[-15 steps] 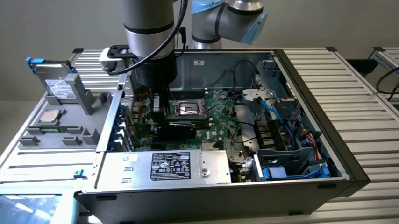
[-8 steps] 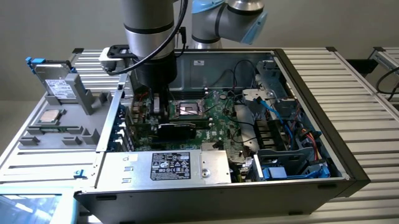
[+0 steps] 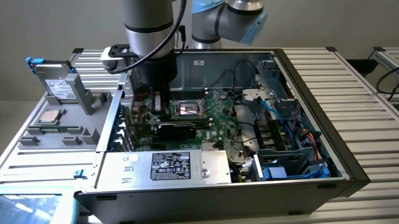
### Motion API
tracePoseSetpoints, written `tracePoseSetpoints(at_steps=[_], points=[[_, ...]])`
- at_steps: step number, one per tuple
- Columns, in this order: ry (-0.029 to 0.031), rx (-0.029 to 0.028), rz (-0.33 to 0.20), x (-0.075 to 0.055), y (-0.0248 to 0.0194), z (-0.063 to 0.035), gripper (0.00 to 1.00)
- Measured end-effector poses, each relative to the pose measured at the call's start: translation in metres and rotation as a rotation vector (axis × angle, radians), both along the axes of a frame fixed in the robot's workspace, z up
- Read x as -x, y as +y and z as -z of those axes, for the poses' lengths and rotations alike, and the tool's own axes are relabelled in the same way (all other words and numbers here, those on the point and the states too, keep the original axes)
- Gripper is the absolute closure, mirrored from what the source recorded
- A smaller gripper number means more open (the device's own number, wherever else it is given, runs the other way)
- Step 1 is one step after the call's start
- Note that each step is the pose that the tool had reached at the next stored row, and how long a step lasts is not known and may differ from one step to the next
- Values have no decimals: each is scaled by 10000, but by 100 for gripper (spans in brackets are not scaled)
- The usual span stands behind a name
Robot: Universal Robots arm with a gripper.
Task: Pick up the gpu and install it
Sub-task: 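Press down on the gpu until it lock into place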
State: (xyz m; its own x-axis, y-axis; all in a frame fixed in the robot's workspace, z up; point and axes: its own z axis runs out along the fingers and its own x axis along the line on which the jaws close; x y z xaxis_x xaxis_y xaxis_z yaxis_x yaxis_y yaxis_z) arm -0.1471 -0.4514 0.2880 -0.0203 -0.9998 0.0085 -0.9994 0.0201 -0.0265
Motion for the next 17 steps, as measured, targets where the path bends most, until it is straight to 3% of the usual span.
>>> tracePoseSetpoints(at_steps=[4, 5, 9, 11, 13, 14, 15, 16, 17], points=[[-232, -3, 1, 108, 1, 49, 88], [-248, -1, 1, 126, 1, 136, 88], [-236, 17, 0, 135, -1, 208, 88], [-243, 0, -1, 136, -1, 239, 88], [-248, -50, 5, 125, 3, 204, 88], [-240, -46, 4, 115, 2, 166, 88], [-209, -43, 1, 101, 0, 135, 88], [-137, -44, 2, 92, 1, 124, 88], [-16, -45, 2, 77, 1, 123, 88]])
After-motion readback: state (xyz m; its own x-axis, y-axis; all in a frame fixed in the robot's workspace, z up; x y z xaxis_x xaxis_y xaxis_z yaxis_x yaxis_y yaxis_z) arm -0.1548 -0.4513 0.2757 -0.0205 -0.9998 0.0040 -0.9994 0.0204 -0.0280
